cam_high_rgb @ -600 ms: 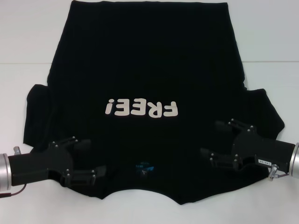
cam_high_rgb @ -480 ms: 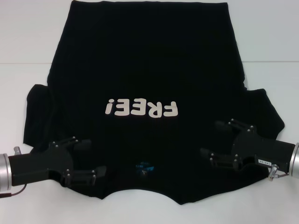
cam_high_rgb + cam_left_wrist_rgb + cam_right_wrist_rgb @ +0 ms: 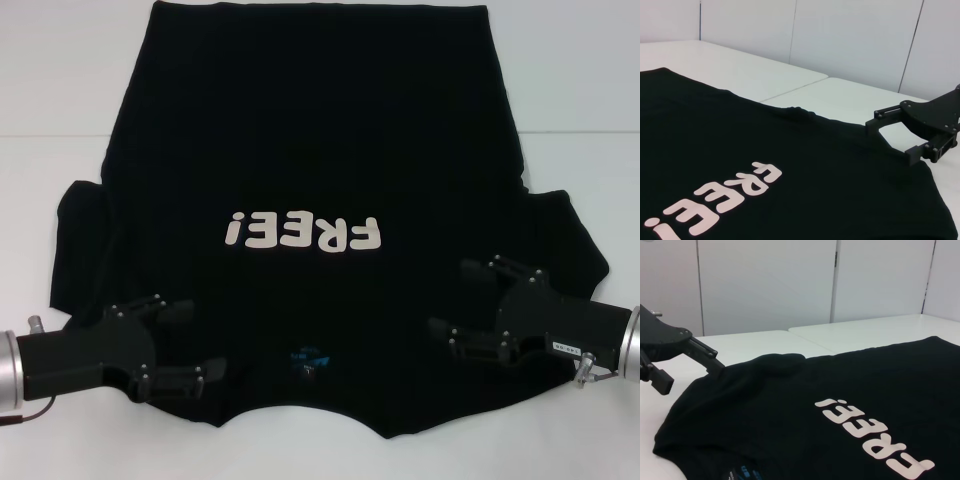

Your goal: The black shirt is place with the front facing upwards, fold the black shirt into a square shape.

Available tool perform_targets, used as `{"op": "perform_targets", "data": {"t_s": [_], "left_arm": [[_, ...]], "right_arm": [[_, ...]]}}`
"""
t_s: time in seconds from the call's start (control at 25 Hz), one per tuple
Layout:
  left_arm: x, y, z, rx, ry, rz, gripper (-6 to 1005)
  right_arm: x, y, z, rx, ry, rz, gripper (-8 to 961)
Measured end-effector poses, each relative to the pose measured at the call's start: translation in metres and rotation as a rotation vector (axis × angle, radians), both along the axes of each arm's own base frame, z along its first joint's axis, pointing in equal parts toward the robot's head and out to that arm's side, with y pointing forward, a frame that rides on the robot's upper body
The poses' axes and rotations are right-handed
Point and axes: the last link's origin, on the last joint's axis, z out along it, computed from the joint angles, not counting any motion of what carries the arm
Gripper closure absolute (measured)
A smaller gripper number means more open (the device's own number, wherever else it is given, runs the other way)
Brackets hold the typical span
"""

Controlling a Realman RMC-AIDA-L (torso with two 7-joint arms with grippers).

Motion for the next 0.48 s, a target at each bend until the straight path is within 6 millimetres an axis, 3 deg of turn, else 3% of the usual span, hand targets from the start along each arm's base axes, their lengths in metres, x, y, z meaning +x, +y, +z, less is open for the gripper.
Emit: {"op": "perform_targets", "data": {"t_s": [0.16, 0.28, 0.48], "left_arm": [[0.000, 0.001, 0.002, -0.002, -0.020, 0.036, 67], [-0.001, 0.006, 0.012, -0.023, -0.093, 0.179, 67], [-0.011, 0.024, 0.050, -0.094, -0.221, 0.544, 67]], "right_arm": [[0.000, 0.000, 0.000, -0.001, 0.000, 0.000, 8], [0.000, 0.000, 0.000, -0.001, 0.002, -0.001, 9], [0.000, -0.002, -0.001, -0.013, 0.009, -0.011, 9]]}}
